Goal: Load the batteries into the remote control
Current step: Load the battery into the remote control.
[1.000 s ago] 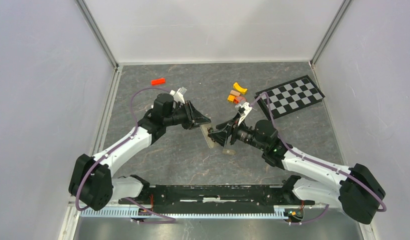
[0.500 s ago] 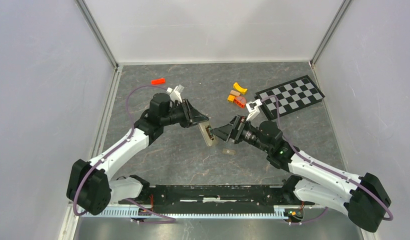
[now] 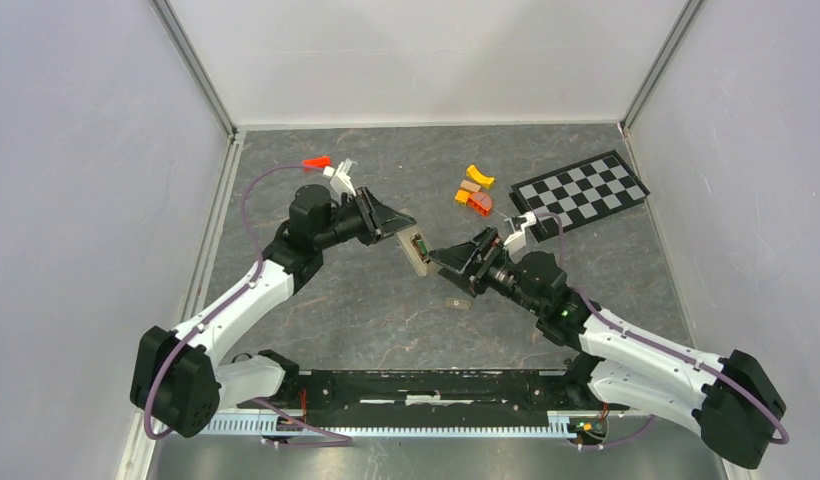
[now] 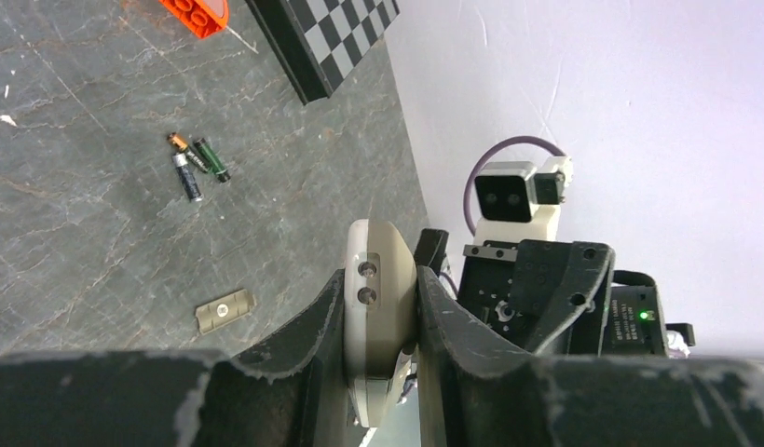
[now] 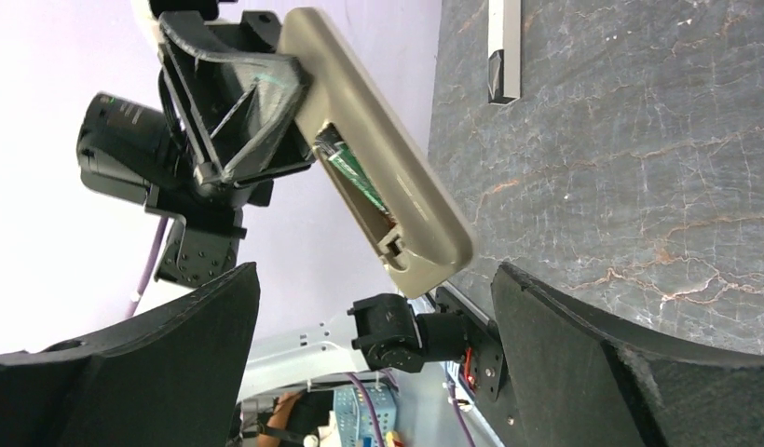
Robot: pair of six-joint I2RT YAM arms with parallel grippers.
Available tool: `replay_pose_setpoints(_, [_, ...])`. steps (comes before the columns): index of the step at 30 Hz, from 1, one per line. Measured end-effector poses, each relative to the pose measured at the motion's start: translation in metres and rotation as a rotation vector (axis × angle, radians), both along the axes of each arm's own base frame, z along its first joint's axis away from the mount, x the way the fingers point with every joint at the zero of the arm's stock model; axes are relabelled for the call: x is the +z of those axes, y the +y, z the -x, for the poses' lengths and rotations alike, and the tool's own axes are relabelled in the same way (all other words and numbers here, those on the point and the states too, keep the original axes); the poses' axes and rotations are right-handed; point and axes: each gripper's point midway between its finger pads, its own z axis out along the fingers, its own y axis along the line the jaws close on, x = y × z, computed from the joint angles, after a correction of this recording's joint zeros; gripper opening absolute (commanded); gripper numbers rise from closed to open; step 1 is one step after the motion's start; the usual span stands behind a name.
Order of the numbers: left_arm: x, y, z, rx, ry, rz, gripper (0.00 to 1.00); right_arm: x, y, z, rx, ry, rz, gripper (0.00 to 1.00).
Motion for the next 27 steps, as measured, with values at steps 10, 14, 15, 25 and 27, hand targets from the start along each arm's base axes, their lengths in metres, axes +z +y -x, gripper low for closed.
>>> replay_pose_setpoints(10, [0.018, 0.002, -0.005, 0.036, -0.025, 0.061, 0.02, -0.003, 0.0, -0.01, -0.056, 0.054, -0.015, 0.98])
replay_pose_setpoints(14, [0.022, 0.001, -0.005, 0.042, -0.012, 0.086, 0.02, -0.002, 0.008, -0.013, -0.044, 0.073, -0.053, 0.98])
replay_pose_setpoints(15, [0.023, 0.001, -0.005, 0.043, -0.009, 0.094, 0.02, -0.002, 0.012, -0.015, -0.04, 0.08, -0.065, 0.98])
replay_pose_setpoints(25, [0.028, -0.002, -0.003, 0.036, 0.02, 0.143, 0.02, 0.028, 0.026, -0.022, -0.026, 0.028, -0.177, 0.98])
replay_pose_setpoints(27, [0.027, -0.002, -0.001, 0.028, 0.022, 0.145, 0.02, 0.035, 0.027, -0.024, -0.026, 0.014, -0.194, 0.98])
